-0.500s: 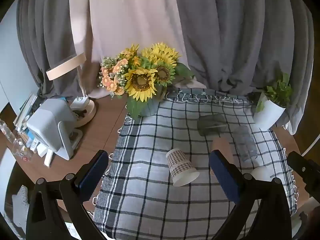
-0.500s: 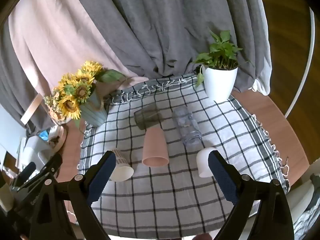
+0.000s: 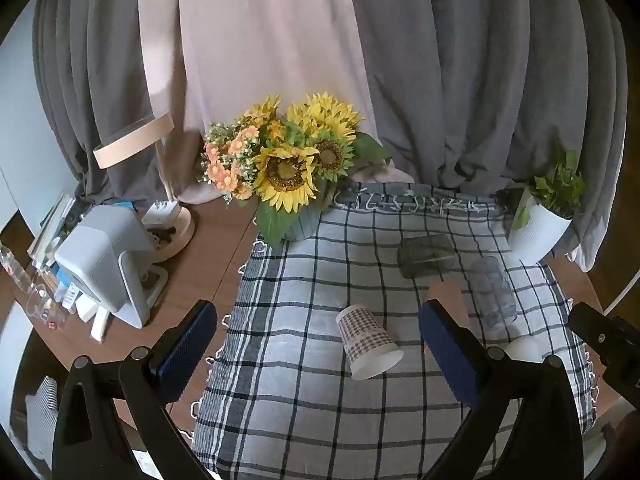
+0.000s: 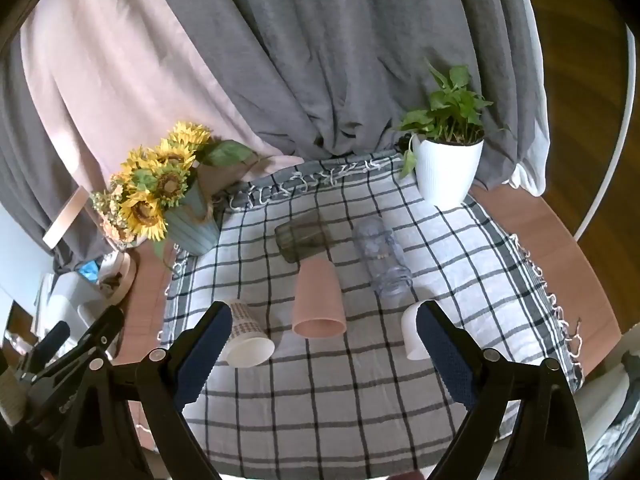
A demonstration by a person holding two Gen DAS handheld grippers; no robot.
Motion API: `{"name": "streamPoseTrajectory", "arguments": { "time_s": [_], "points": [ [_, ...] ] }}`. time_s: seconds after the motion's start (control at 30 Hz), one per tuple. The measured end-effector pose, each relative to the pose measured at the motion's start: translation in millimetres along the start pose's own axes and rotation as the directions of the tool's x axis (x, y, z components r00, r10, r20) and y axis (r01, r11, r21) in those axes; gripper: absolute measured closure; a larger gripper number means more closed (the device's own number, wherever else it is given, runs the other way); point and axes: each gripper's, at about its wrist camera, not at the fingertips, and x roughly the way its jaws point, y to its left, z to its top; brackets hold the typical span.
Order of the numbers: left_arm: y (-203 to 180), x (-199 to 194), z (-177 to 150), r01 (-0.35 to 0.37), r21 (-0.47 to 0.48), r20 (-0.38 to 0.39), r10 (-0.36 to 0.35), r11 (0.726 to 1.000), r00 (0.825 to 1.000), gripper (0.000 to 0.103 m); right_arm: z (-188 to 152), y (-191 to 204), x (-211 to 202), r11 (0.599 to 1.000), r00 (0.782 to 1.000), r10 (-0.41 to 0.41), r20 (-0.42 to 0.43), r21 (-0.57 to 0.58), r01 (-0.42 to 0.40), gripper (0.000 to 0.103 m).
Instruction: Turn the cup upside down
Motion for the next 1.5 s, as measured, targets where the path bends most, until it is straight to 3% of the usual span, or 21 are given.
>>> {"name": "streamPoseTrajectory", "arguments": {
  "time_s": [1.5],
  "points": [
    [1, 4, 9, 0.000, 0.010, 0.011, 0.000, 1.000, 1.000, 0.000, 4, 4, 7, 1.000, 1.000, 0.001, 0.010, -0.020, 0.000, 0.009]
  ]
}}
